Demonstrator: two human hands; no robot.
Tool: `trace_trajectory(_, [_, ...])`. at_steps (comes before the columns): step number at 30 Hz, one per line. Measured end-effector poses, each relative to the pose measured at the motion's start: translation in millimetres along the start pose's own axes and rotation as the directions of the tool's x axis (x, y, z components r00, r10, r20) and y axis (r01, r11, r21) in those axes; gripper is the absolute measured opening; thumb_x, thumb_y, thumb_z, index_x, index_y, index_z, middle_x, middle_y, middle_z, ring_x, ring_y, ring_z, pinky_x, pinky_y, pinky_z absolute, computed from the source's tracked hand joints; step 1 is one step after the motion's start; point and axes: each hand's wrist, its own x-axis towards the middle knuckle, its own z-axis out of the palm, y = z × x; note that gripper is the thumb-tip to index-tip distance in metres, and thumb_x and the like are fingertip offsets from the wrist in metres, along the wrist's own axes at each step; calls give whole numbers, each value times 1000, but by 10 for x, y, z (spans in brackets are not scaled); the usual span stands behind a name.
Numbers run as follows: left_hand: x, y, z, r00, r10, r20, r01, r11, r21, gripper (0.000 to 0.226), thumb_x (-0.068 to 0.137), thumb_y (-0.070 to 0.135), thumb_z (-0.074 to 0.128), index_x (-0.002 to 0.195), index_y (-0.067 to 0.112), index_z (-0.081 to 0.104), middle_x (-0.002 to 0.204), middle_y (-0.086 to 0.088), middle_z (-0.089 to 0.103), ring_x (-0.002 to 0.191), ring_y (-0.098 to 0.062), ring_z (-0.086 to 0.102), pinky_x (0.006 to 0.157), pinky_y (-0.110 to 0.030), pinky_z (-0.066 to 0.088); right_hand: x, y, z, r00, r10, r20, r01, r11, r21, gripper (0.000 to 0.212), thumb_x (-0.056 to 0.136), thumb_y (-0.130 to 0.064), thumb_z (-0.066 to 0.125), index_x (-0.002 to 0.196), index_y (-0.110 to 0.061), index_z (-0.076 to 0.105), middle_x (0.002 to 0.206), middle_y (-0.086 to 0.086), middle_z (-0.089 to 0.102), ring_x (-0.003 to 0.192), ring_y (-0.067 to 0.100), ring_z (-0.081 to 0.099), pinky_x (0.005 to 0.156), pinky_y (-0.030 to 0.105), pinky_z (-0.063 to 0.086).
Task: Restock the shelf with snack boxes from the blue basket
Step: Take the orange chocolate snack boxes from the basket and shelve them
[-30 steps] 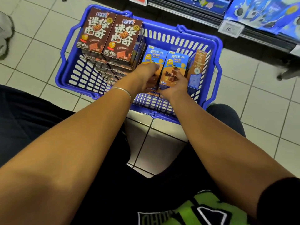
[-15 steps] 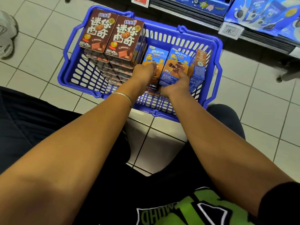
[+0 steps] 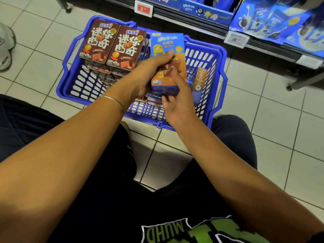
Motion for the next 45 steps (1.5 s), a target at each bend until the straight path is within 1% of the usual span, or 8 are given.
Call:
trace_trajectory(4, [-52,273,-32,996,78,-49,-83,989,-119,20,101,32,69,106,12,74,104,-9,81,95,-26,78,94,-48,63,115,-90,-13,999,-22,46,20,998,56,65,93,-65,53,139,-19,51,132,8,62,134,27,52,104,42,38])
trace_trajectory(10, [-122,361,-167,990,85,-113,-107,974,-201,20,102,29,69,109,11,70,100,-9,81,90,-26,79,88,-50,64,608,6,-66,963,103,-248,-188,919,-346,30,101,-31,56,127,-16,53,147,12,51,135,27,48,110,43,40])
trace_trajectory(17, [-151,200,-306,990,49,-135,-75,979,-191,20,101,28,70,109,10,70,101,-11,81,91,-27,79,88,-48,64,874,198,-58,963,244,-115,-269,880,-392,18,93,-35,63,96,-16,63,111,6,68,101,24,63,95,42,49])
trace_trajectory(22, [-131,191,-284,991,61,-120,-80,983,-164,20,102,29,69,111,11,69,102,-9,81,92,-26,80,86,-44,64,958,236,86,968,169,-186,-235,869,-436,52,101,-37,56,146,-14,45,148,8,50,133,30,49,110,44,41])
trace_trajectory(34, [-155,165,-270,993,42,-113,-65,976,-208,20,102,29,68,109,10,71,102,-10,80,91,-27,78,94,-49,62,1075,237,-5,952,224,-208,-302,798,-522,61,97,-37,62,148,-11,40,153,9,43,141,30,40,112,41,35])
trace_trajectory(38, [-183,158,-266,992,42,-116,-65,977,-205,20,103,28,68,111,10,70,102,-10,81,90,-25,79,86,-44,64,1092,191,-10,966,225,-126,-256,775,-579,36,105,-22,48,137,-5,50,137,13,60,127,29,58,100,33,50])
trace_trajectory(42, [-197,167,-291,992,40,-120,-62,980,-189,20,101,30,70,107,12,72,103,-10,81,89,-26,79,82,-42,64,1011,83,-58,981,185,-60,-189,844,-502,44,101,-39,54,78,-9,78,71,11,77,66,27,77,50,28,58])
trace_trajectory(45, [-193,193,-312,992,41,-122,-62,982,-176,21,99,31,72,109,12,72,106,-10,81,91,-26,80,82,-43,63,983,30,-187,988,146,-48,-153,906,-395,40,94,-48,60,97,-14,81,98,10,79,82,24,76,81,36,60])
